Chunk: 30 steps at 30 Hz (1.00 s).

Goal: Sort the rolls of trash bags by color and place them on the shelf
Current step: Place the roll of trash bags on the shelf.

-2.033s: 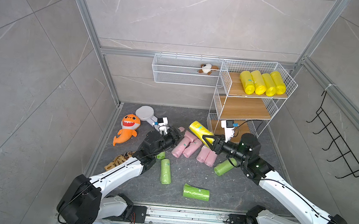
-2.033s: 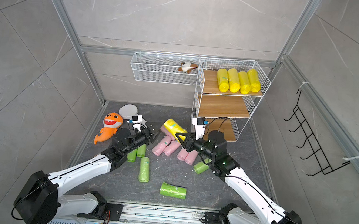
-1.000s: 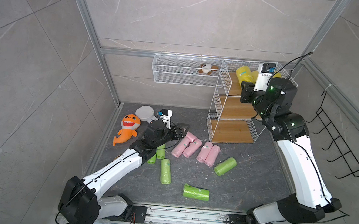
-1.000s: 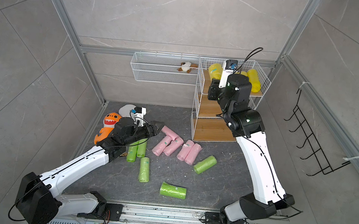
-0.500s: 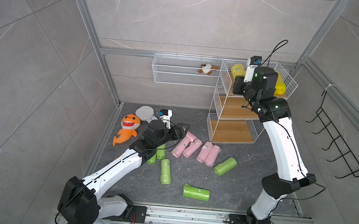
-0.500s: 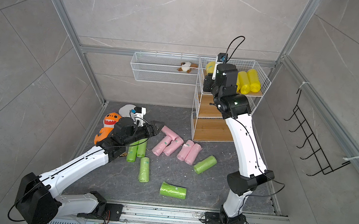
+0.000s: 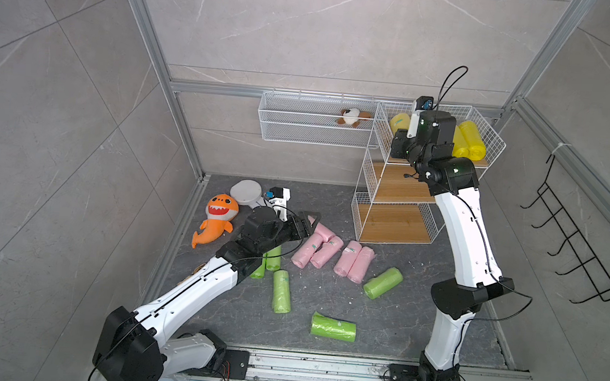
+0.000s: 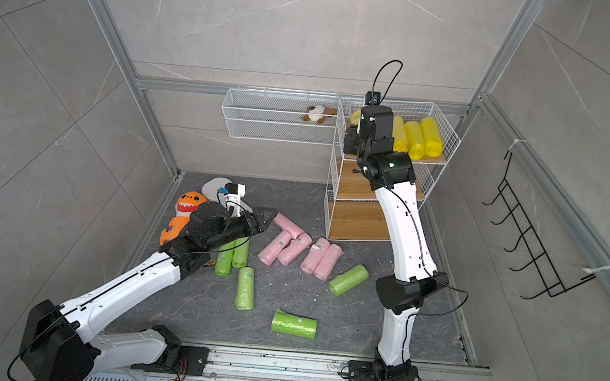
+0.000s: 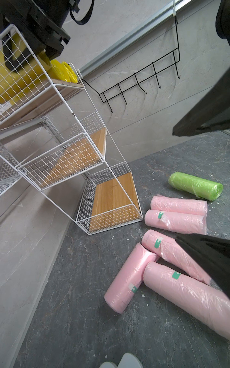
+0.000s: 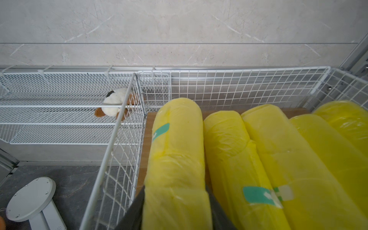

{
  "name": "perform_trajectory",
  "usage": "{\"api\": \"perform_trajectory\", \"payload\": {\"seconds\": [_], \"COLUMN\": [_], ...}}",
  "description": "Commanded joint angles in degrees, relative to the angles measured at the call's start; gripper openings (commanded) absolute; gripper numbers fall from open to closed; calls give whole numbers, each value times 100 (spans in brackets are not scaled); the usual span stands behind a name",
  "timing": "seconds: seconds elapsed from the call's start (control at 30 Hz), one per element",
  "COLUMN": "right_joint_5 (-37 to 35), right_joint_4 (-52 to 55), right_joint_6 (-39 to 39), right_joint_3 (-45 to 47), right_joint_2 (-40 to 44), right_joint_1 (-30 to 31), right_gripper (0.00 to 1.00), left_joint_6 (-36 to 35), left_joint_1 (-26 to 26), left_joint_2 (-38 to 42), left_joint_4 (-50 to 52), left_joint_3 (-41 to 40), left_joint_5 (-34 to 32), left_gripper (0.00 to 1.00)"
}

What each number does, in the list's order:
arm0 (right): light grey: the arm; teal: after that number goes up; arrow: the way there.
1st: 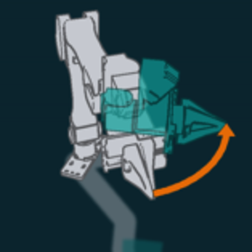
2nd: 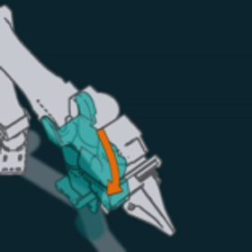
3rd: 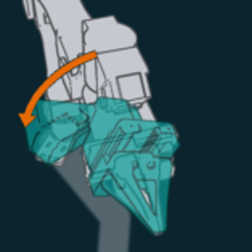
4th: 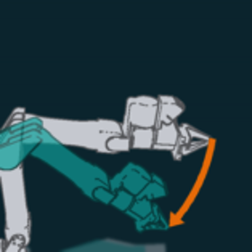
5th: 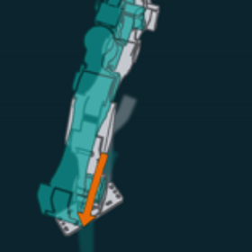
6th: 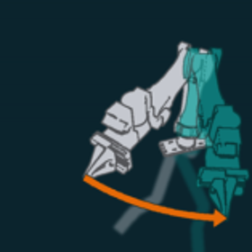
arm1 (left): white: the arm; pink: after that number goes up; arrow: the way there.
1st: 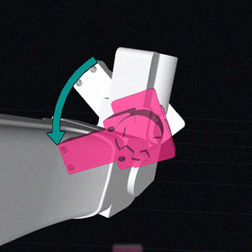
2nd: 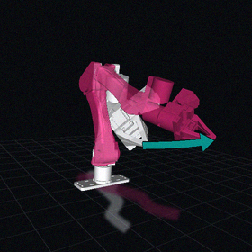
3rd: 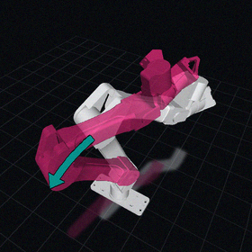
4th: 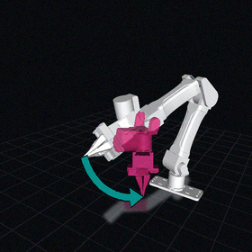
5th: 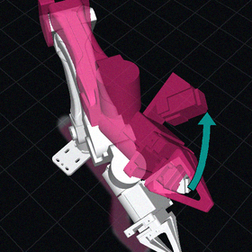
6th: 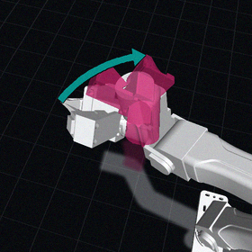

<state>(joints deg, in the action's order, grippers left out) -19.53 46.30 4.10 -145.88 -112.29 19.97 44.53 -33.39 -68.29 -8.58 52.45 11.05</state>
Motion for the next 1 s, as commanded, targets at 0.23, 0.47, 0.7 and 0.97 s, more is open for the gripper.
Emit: {"api": "perform_trajectory", "payload": {"seconds": [0.23, 0.47, 0.7, 0.97], "right_joint_5": [181, 334, 627, 1269], "right_joint_4": [-108, -108, 88, 756], "right_joint_6": [104, 85, 83, 101], "right_joint_3": [-133, -177, -618, -1035], "right_joint_2": [22, 110, 163, 467], "right_joint_1": [-65, -88, -98, -98], "right_gripper": [50, 55, 57, 60], "left_joint_6": [14, 41, 38, -226], "left_joint_1": [5, 2, 6, 1], "left_joint_2": [67, 17, 41, -164], "left_joint_4": [-275, -311, -311, -93], "left_joint_3": [-24, -19, -57, 20], "left_joint_5": [72, 126, 134, 122], "left_gripper": [80, 80, 80, 80]}}
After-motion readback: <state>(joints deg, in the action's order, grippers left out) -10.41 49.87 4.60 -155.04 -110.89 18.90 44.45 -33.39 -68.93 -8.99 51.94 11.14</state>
